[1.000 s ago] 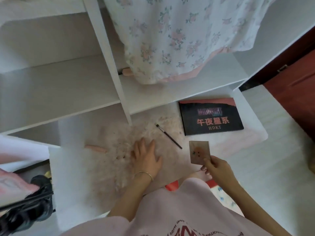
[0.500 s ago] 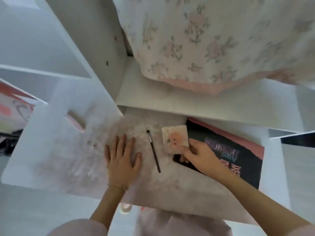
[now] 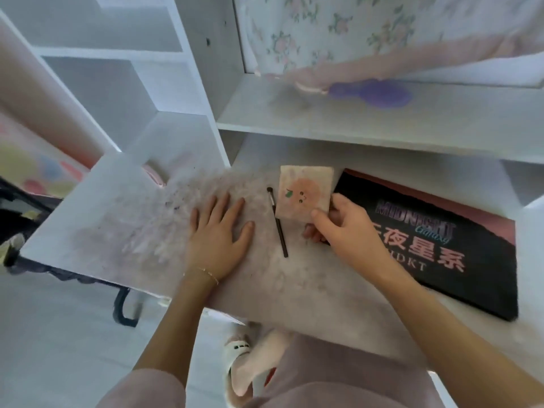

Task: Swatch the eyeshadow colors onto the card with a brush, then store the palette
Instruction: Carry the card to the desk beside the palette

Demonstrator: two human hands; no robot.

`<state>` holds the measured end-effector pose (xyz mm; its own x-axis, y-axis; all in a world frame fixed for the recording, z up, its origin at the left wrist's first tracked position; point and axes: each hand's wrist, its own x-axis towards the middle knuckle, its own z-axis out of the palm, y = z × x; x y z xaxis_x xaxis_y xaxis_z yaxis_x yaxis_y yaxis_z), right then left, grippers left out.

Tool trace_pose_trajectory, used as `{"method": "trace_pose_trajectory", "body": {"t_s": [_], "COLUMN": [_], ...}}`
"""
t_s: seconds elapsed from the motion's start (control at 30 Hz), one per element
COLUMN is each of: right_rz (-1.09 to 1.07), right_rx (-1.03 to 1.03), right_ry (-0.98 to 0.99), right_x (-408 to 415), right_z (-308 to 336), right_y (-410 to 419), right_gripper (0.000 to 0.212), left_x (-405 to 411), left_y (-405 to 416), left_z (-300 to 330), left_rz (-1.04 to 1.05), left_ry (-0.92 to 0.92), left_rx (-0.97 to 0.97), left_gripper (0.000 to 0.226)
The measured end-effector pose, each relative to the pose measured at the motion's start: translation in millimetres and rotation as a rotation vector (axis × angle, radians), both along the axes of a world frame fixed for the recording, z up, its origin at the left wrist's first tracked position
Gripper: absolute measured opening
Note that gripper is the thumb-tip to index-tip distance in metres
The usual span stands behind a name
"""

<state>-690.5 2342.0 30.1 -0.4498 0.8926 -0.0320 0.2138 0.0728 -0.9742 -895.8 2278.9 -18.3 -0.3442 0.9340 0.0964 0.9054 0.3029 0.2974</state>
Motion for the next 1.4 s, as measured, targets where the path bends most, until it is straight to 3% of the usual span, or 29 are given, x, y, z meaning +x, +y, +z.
{"method": "trace_pose_trajectory", "body": {"t_s": [0.17,0.27,0.37,0.57,0.77,0.97,1.07,1.2,1.3,1.33,1.4], "right_rz": [-0.028,-0.011,0.031,0.11,0.183,0.137,0.001,-0.099,-0.047,-0.022,0.024], "right_rx": [-0.168,-0.35,-0.437,-0.38,-0.372,-0.416,-0.543,-0.329,-0.133,-0.037,0.134], "right_ry": [0.123,0.26,0.321,0.197,0.223,0.217,0.284,0.168,-0.031,-0.139,-0.301], "right_x": [4,4,6,8,14,9,6,11,7,5,-1], "right_z": [0,2,3,2,2,1,-1,-4,-8,-10,-14], "right_y": [-34,-44,-51,-56,-52,-56,-54,-51,-55,-57,-61], "right_gripper": [0.01,0.01,0.012,0.015,0.03,0.063,0.054,0.011,0.01,0.009,0.01], "left_x": [13,32,50,55,62,66,67,59,46,41,27], "left_y": [-11,-33,-50,-50,-46,-42,-41,-40,-33,-30,-24], "left_z": [17,29,30,29,28,26,25,29,34,35,34], "left_rz": [0.005,-0.134,-0.206,-0.184,-0.258,-0.08,0.038,0.158,0.325,0.378,0.435], "left_ry": [-0.142,-0.465,-0.675,-0.733,-0.71,-0.752,-0.845,-1.038,-1.348,-1.364,-1.163], "left_rx": [0.223,0.413,0.405,0.497,0.559,0.694,0.716,0.678,0.573,0.548,0.484], "left_gripper": [0.046,0.047,0.049,0.051,0.041,0.03,0.037,0.024,0.019,0.019,0.014]}}
